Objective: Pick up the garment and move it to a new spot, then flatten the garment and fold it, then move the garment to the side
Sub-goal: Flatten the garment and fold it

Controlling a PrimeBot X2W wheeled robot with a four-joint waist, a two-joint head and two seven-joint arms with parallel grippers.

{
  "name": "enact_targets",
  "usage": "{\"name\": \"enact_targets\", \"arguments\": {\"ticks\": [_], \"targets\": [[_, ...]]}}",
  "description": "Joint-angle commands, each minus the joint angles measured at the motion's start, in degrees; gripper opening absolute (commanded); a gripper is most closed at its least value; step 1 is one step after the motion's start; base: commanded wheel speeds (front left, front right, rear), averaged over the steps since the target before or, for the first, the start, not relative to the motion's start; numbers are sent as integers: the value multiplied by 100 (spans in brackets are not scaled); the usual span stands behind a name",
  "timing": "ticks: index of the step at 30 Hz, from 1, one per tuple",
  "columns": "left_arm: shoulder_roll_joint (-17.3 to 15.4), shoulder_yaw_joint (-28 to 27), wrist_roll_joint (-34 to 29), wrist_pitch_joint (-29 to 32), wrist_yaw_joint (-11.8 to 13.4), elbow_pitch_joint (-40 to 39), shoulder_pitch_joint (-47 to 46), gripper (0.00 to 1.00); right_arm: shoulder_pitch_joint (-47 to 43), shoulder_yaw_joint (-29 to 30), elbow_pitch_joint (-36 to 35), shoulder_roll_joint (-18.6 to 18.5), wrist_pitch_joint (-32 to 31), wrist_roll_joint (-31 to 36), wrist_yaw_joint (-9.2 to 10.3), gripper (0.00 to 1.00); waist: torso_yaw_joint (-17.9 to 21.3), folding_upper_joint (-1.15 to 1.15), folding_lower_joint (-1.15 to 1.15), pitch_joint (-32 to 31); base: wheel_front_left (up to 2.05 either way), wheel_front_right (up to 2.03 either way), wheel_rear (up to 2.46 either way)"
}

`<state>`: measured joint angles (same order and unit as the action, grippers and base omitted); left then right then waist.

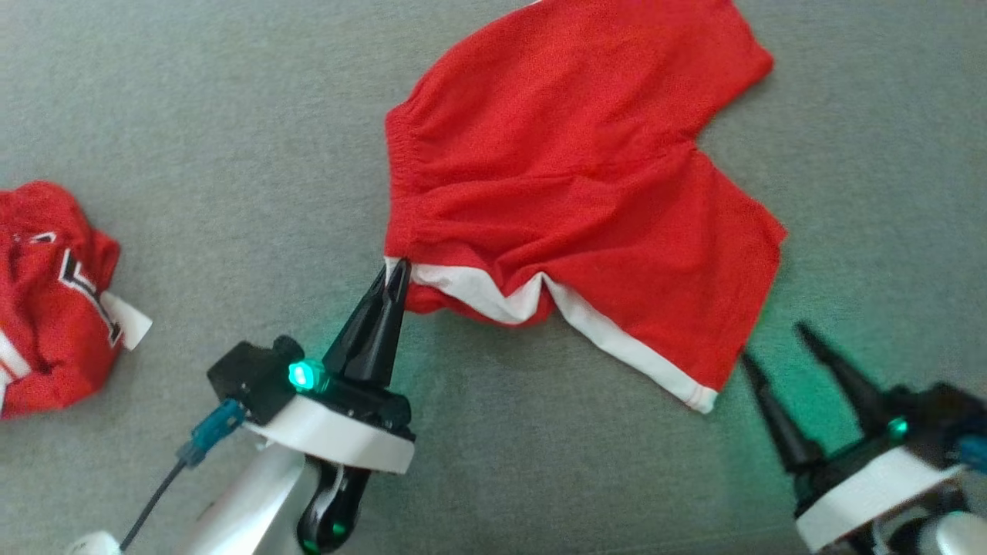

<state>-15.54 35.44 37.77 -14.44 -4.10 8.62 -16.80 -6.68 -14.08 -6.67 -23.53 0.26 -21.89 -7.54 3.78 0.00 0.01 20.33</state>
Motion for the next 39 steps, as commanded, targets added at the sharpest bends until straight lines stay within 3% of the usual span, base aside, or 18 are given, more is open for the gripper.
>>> {"name": "enact_targets", "arguments": {"ticks": [1,11,12,15,22,27,32,39], "targets": [[-51,-155,-35,-40,-9,-124,-144,0,37,-134,-106,-200,-35,26,5,100,-60,0,-1,38,0,0,0],[63,-99,-83,-45,-96,-2,-443,0,273,-933,567,-470,-884,-801,5,100,-304,0,-1,231,0,0,0],[67,-95,-86,-46,-101,8,-455,0,290,-960,573,-479,-912,-871,5,60,-314,0,-1,243,0,0,0],[77,-80,-91,-47,-113,43,-482,0,302,-1099,489,-561,-1038,-1091,5,0,-336,0,-1,265,0,0,0],[22,-120,-52,-49,-122,66,-398,0,156,-730,-41,-773,-619,-2017,5,0,-225,0,-1,60,0,0,0],[-173,-193,7,-40,-88,-167,-109,0,-143,1,-686,-1306,-309,-2986,5,0,-50,0,-1,-285,0,0,0],[-454,-236,95,130,74,-752,332,0,-620,666,-1262,-1739,-178,-3625,5,0,75,0,-1,-591,0,0,0],[-765,-280,337,569,310,-1822,821,0,-1197,1204,-1928,-1943,-77,-4125,5,0,68,0,-1,-648,0,0,0]]}}
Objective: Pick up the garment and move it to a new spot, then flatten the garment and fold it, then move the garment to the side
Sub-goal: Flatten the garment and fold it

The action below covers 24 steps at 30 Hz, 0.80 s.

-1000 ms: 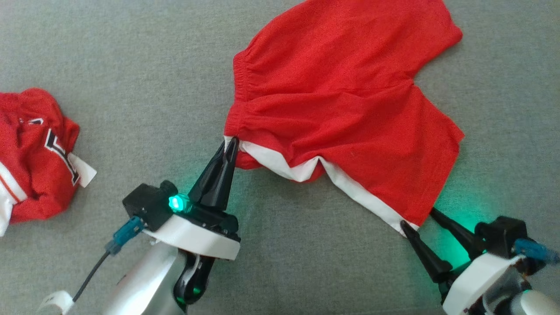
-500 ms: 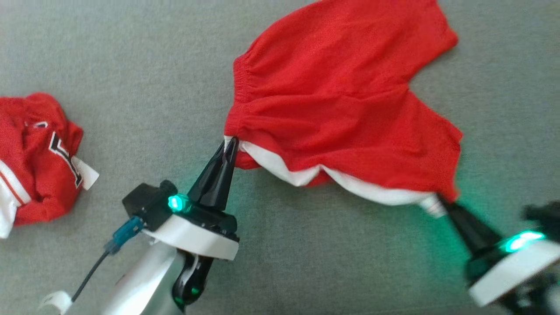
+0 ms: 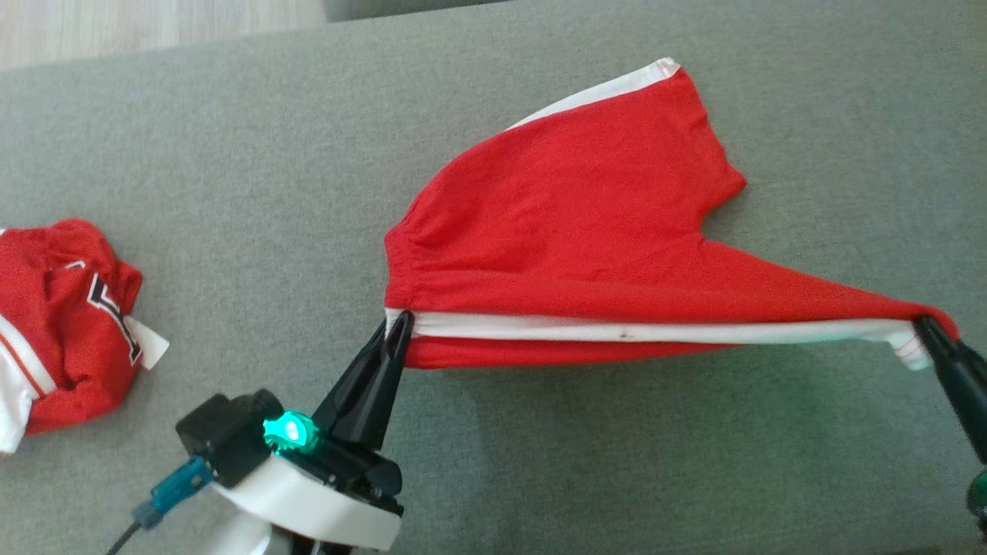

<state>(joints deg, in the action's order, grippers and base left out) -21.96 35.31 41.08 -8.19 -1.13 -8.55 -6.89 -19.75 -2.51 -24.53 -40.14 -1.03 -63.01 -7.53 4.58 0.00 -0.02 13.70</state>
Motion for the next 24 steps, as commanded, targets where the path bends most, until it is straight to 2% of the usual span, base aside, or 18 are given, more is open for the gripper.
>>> {"name": "enact_targets", "arguments": {"ticks": [1,5,8,16,24], "targets": [[-141,-269,51,25,35,-246,-161,0,89,87,-156,-340,8,9,4,0,-30,0,2,52,0,0,0],[-80,-270,129,284,111,-435,-408,0,457,44,-39,-420,-232,1,4,0,-125,0,2,286,0,0,0],[157,-219,226,442,100,-284,-780,0,1097,-85,294,-439,-433,-130,4,0,-236,0,2,529,0,0,0],[823,-193,259,438,-13,662,-1910,0,3067,-612,1376,-487,-1077,-424,4,0,-547,0,2,1117,0,0,0],[1207,-186,83,141,-95,1590,-2647,0,4326,-1086,2213,-540,-1396,-484,4,0,-798,0,2,1462,0,0,0]]}}
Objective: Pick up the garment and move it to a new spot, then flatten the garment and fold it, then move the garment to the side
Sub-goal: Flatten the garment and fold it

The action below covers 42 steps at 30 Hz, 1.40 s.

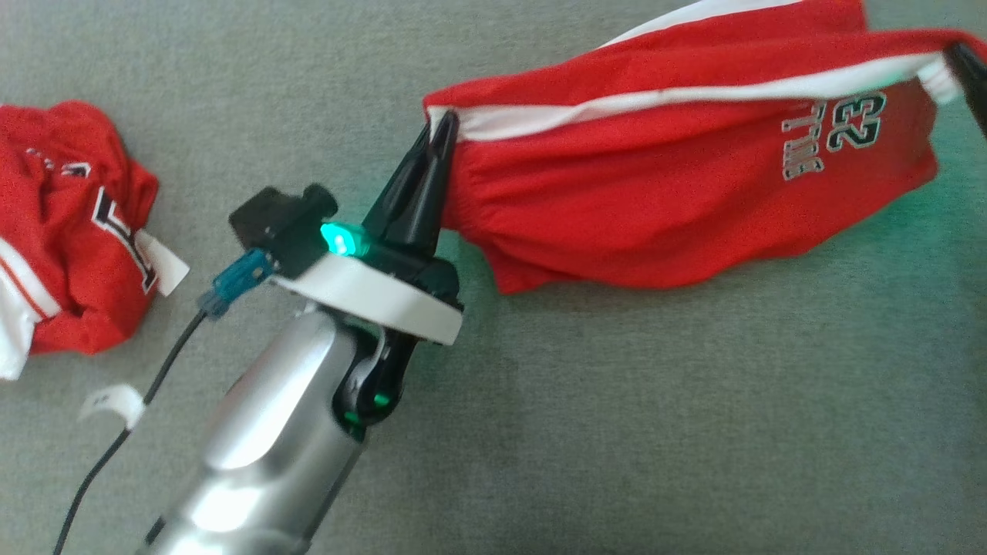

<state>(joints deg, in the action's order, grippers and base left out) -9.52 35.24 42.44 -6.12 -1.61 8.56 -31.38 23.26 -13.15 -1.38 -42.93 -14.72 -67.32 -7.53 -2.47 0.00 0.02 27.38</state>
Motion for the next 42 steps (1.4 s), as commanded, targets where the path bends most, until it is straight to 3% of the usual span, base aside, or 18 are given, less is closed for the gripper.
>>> {"name": "enact_targets", "arguments": {"ticks": [1,4,5,6,7,12,17,22,25,31,38,41,42], "targets": [[15,-158,-46,-95,-88,-25,-257,0,122,-79,-19,-259,-44,-64,4,0,-121,0,-2,122,0,0,0],[121,-101,-63,-176,-185,254,-441,13,370,-274,186,-259,-97,-98,4,3,-188,0,-2,209,0,0,0],[153,-88,-65,-208,-212,338,-496,31,440,-318,266,-244,-86,-124,4,20,-204,0,-2,230,0,0,0],[185,-78,-65,-249,-238,420,-549,75,503,-349,358,-225,-59,-141,4,78,-221,0,-2,251,0,0,0],[215,-62,-61,-307,-277,485,-595,100,562,-389,435,-205,-26,-152,4,100,-234,0,-2,265,0,0,0],[305,-79,-150,-714,-416,754,-736,100,842,-440,617,72,771,-314,4,100,-258,0,-2,293,0,0,0],[339,-170,-340,-844,-428,814,-663,100,764,-592,688,50,1262,-353,4,100,-271,0,-2,232,0,0,0],[416,-707,-1062,-883,-155,340,-248,100,433,-1045,917,-238,1740,348,4,100,-291,0,-2,81,0,0,0],[490,-1102,-1706,-885,43,-124,230,100,373,-1247,1371,-173,1942,948,4,100,-305,0,-2,-12,0,0,0],[626,-1509,-2589,-886,247,-715,1136,100,575,-983,2744,457,2004,1446,4,100,-501,0,-2,-224,0,0,0],[661,-1469,-2958,-887,428,-940,1745,100,808,-1077,3784,1018,1349,1675,4,100,-847,0,-2,-451,0,0,0],[662,-1404,-2918,-887,509,-949,1904,100,840,-1141,3946,1129,1222,1621,4,0,-935,0,-2,-527,0,0,0],[662,-1392,-2909,-887,528,-948,1947,100,854,-1139,4003,1140,1234,1618,4,0,-948,0,-2,-550,0,0,0]]}}
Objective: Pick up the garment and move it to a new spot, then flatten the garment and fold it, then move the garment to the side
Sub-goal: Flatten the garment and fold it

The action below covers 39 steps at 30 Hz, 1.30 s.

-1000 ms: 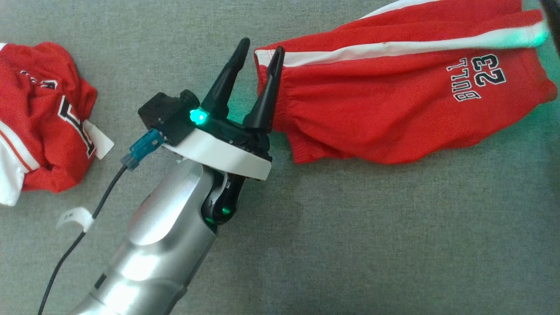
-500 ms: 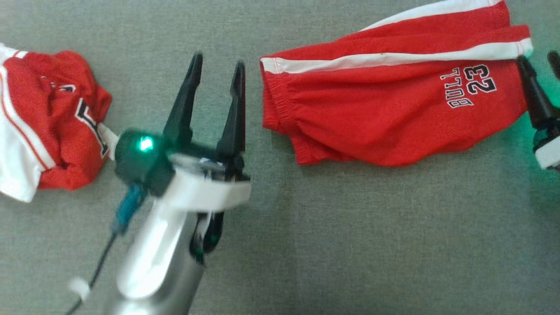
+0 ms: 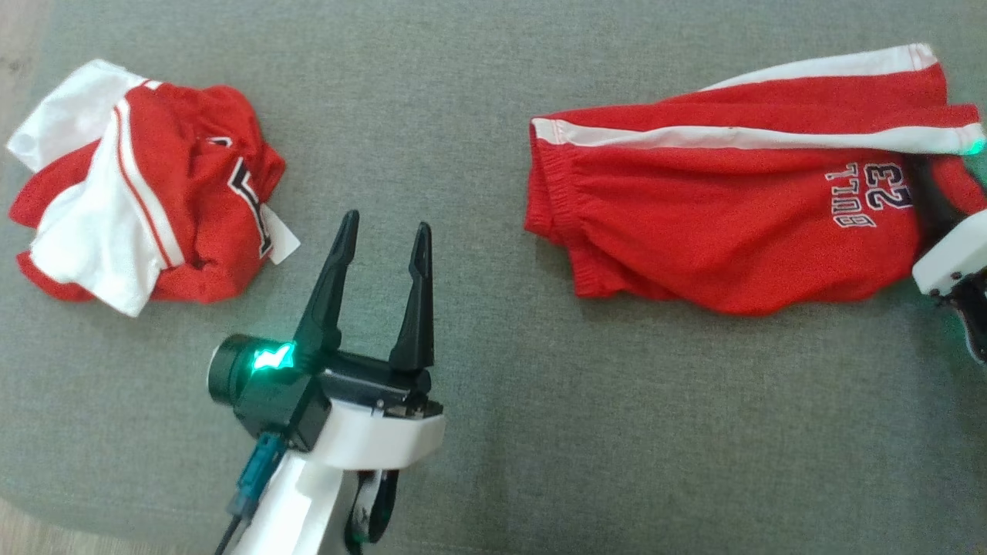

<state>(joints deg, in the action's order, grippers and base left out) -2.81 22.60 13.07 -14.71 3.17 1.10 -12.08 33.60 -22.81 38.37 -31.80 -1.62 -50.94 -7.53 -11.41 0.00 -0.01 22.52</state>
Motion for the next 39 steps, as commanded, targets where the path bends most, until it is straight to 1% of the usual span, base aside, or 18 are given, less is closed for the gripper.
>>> {"name": "enact_targets", "arguments": {"ticks": [1,5,7,10,11,13,15,17,20,22,25,28,33,37,38,39], "targets": [[-9,-119,29,-29,64,-198,53,100,-166,-153,95,30,-33,-14,4,0,-57,0,1,-92,0,0,0],[-8,-154,11,-29,128,-174,181,100,-135,-46,270,-20,195,1,4,0,66,0,1,-210,0,0,0],[-8,-195,3,-29,121,-158,233,100,-162,7,291,-131,284,-22,4,0,192,0,1,-268,0,0,0],[-8,-259,-16,-29,85,-130,286,100,-243,70,318,-406,349,-32,4,0,439,0,1,-352,0,0,0],[-8,-281,-38,-29,54,-100,315,100,-297,116,337,-607,332,-7,4,0,612,0,1,-389,0,0,0],[-8,-272,-69,-29,4,-66,312,100,-337,160,370,-852,304,48,4,0,753,0,1,-390,0,0,0],[-8,-259,-104,-29,-46,-27,294,100,-275,200,365,-1002,265,129,4,0,882,0,1,-393,0,0,0],[-8,-253,-121,-29,-68,1,286,100,-214,233,332,-1033,250,152,4,0,941,0,1,-400,0,0,0],[-8,-252,-150,-29,-121,93,284,100,-29,288,95,-1030,200,219,4,0,1113,0,1,-444,0,0,0],[-7,-244,-164,-29,-156,158,295,100,61,319,-129,-939,178,260,4,0,1200,0,1,-493,0,0,0],[-7,-235,-159,-29,-182,234,322,100,117,302,-568,-696,102,360,4,0,1293,0,1,-586,0,0,0],[-7,-211,-142,-29,-203,304,330,100,120,240,-1071,-436,-26,639,4,0,1311,0,1,-673,0,0,0],[-7,-135,-48,-29,-185,339,347,100,29,1,-1887,265,-418,1171,4,0,1198,0,1,-777,0,0,0],[-7,-80,52,-29,-155,351,366,100,-117,-286,-2235,1005,-717,1515,4,0,1062,0,1,-791,0,0,0],[-7,-61,84,-29,-147,355,365,100,-166,-335,-2215,1210,-758,1635,4,18,1021,0,1,-793,0,0,0],[-7,-33,117,-29,-143,361,357,100,-230,-414,-2181,1402,-817,1749,4,71,970,0,1,-793,0,0,0]]}}
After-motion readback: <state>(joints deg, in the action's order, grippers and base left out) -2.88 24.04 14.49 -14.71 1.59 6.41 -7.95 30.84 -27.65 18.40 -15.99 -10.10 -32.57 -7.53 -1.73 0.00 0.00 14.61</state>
